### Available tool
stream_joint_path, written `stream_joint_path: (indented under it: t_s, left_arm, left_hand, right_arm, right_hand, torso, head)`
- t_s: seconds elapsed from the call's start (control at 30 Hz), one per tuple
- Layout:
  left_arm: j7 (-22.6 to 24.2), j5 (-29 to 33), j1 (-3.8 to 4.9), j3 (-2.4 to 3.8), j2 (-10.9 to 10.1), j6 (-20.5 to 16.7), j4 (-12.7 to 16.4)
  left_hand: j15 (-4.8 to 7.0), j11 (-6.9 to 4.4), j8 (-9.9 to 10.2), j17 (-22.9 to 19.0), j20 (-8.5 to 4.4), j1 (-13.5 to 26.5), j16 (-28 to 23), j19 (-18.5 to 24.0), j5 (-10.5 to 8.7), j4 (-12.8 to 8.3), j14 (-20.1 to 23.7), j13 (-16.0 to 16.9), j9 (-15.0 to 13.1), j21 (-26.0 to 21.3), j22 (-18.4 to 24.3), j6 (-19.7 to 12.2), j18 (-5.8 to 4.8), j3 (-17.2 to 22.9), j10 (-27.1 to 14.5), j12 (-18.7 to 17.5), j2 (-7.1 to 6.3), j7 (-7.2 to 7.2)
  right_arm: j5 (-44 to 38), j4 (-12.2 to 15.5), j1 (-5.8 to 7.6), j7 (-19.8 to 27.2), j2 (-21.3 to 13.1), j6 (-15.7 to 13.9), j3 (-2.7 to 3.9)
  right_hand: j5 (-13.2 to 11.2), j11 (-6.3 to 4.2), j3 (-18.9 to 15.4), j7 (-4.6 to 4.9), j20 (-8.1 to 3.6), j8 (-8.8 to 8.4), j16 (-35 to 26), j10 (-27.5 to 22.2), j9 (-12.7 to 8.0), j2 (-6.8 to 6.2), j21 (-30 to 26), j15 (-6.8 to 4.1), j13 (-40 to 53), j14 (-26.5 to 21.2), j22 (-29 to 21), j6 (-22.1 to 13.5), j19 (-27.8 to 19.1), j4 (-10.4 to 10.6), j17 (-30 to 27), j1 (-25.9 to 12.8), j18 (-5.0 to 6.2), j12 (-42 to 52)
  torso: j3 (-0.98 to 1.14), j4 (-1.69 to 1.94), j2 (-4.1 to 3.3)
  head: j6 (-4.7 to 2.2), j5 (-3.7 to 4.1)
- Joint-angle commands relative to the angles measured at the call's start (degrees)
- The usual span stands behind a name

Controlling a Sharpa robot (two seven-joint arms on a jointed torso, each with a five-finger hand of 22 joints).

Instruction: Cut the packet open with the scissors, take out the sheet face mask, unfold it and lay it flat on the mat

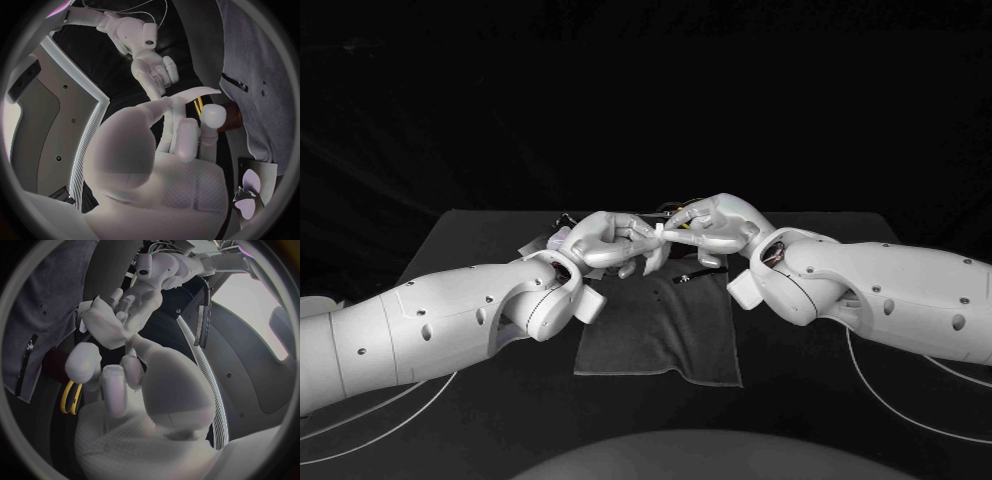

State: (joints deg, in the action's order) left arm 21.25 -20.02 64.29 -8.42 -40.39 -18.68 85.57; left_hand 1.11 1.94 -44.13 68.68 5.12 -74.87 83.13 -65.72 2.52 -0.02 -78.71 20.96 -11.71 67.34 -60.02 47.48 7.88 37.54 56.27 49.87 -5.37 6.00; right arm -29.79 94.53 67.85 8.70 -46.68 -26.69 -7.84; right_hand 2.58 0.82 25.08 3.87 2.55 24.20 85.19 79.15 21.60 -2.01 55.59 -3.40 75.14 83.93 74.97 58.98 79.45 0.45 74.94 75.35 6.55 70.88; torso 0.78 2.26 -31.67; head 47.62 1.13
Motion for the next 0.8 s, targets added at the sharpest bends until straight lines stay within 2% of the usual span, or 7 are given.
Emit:
stream_joint_path:
  t_s: [0.03, 0.2, 0.27, 0.33, 0.5, 0.6, 0.8]
  left_arm:
    - [0.4, -0.2, 0.05, 0.06, 0.0, 1.0, 0.1]
    - [0.4, -0.1, 0.05, 0.06, 0.0, 1.3, 0.2]
    - [0.4, 0.0, 0.05, 0.06, 0.0, 1.8, 0.3]
    - [0.4, 0.0, 0.05, 0.06, -0.1, 2.3, 0.4]
    - [0.1, -0.1, 0.05, 0.06, -0.5, 2.6, 0.5]
    - [0.0, 0.0, 0.05, 0.12, -0.9, 2.2, 0.4]
    - [-0.1, 0.3, 0.05, 0.59, -1.3, 1.6, 0.2]
  left_hand:
    - [0.09, 0.1, -0.2, 0.0, -0.31, -0.1, -0.3, 0.2, 0.23, -0.1, 0.2, -0.1, -0.1, -0.1, 0.1, -0.1, -0.25, 0.0, 0.2, -0.5, -0.15, 0.22]
    - [-0.38, 0.74, 0.8, -0.3, -0.14, 0.2, -0.4, 0.6, 0.21, -0.4, 0.4, -0.3, 0.4, -0.5, 0.5, -1.4, -0.22, -0.8, -1.2, -1.5, -1.2, 0.81]
    - [-0.88, 1.34, 2.2, -0.7, 0.15, 0.5, -0.6, 1.1, 0.22, -0.5, 0.7, -0.2, 1.1, -1.0, 1.0, -2.8, -0.15, -1.4, -2.1, -1.6, -2.3, 1.52]
    - [-1.5, 2.12, 3.8, -1.8, 0.56, 0.9, -0.9, 1.9, 0.11, -1.0, 1.5, -0.1, 1.9, -1.7, 1.8, -4.7, -0.01, -2.5, -3.2, -1.6, -4.31, 2.46]
    - [-3.33, 4.16, 6.6, -3.5, 2.08, 1.9, -1.4, 3.6, 0.2, -0.8, 3.1, 0.5, 3.3, -3.3, 3.5, -8.3, 0.26, -5.6, -5.8, -0.8, -6.77, 4.55]
    - [-4.04, 4.79, 6.6, -4.1, 2.98, 3.5, -1.4, 4.5, 0.2, 0.6, 3.8, 1.1, 3.5, -4.1, 4.3, -8.5, 0.54, -8.1, -7.1, 0.4, -7.03, 4.98]
    - [-4.28, 4.91, 5.5, -4.7, 3.53, 5.7, -1.3, 5.3, 0.23, 3.4, 4.5, 1.8, 3.2, -5.1, 5.3, -7.8, 0.95, -12.5, -8.5, 2.1, -7.58, 4.94]
  right_arm:
    - [-0.7, 0.0, 0.0, 0.7, -0.1, -1.3, 0.04]
    - [-1.1, 0.0, 0.0, 0.5, -0.1, -1.6, 0.04]
    - [-1.2, 0.0, 0.0, 0.3, -0.1, -1.8, 0.04]
    - [-1.3, 0.0, 0.0, 0.3, -0.2, -2.0, 0.04]
    - [-1.4, 0.0, 0.0, 0.1, -0.3, -2.2, 0.04]
    - [-1.5, 0.0, 0.0, 0.0, -0.5, -2.2, 0.04]
    - [-1.7, 0.0, 0.0, -0.2, -0.6, -2.1, 0.04]
  right_hand:
    - [0.2, -1.35, 0.5, -0.24, -0.11, 0.41, 0.4, 1.8, 1.2, 0.44, 0.4, -0.37, 0.8, 4.6, 1.9, 0.4, 0.6, 0.0, 9.8, 0.9, -0.58, 0.4]
    - [0.2, -1.4, 0.8, -0.28, -0.17, 0.7, 0.6, 2.2, 1.3, 0.37, 1.0, -0.41, 1.1, 4.7, 2.2, 0.4, 0.8, -0.2, 10.0, 0.8, -0.69, 0.9]
    - [0.2, -1.43, 1.0, -0.32, -0.2, 0.89, 0.7, 2.4, 1.4, 0.28, 1.3, -0.44, 1.3, 4.7, 2.3, 0.4, 0.9, -0.3, 10.1, 0.7, -0.74, 1.1]
    - [0.2, -1.44, 1.1, -0.32, -0.21, 0.97, 0.8, 2.5, 1.5, 0.25, 1.4, -0.45, 1.4, 4.7, 2.4, 0.4, 0.9, -0.4, 10.2, 0.6, -0.76, 1.3]
    - [0.2, -1.47, 1.4, -0.33, -0.24, 1.19, 0.9, 2.8, 1.6, 0.22, 1.8, -0.49, 1.7, 4.8, 2.5, 0.4, 1.1, -0.5, 10.4, 0.5, -0.83, 1.7]
    - [0.2, -1.47, 1.4, -0.33, -0.24, 1.24, 0.9, 2.8, 1.6, 0.18, 1.9, -0.5, 1.7, 4.8, 2.6, 0.4, 1.1, -0.5, 10.4, 0.5, -0.85, 1.7]
    - [0.2, -1.48, 1.5, -0.33, -0.25, 1.3, 1.0, 2.9, 1.7, 0.12, 1.9, -0.51, 1.8, 4.8, 2.6, 0.4, 1.1, -0.6, 10.4, 0.5, -0.85, 1.8]
  torso:
    - [-0.01, 0.04, -0.04]
    - [-0.01, 0.05, -0.02]
    - [-0.03, 0.05, -0.01]
    - [-0.03, 0.05, -0.01]
    - [-0.01, 0.03, -0.02]
    - [-0.02, 0.04, -0.04]
    - [-0.04, 0.04, -0.04]
  head:
    - [0.04, 0.02]
    - [0.08, 0.04]
    - [0.12, 0.07]
    - [0.12, 0.07]
    - [0.12, 0.1]
    - [0.11, 0.17]
    - [0.09, 0.23]
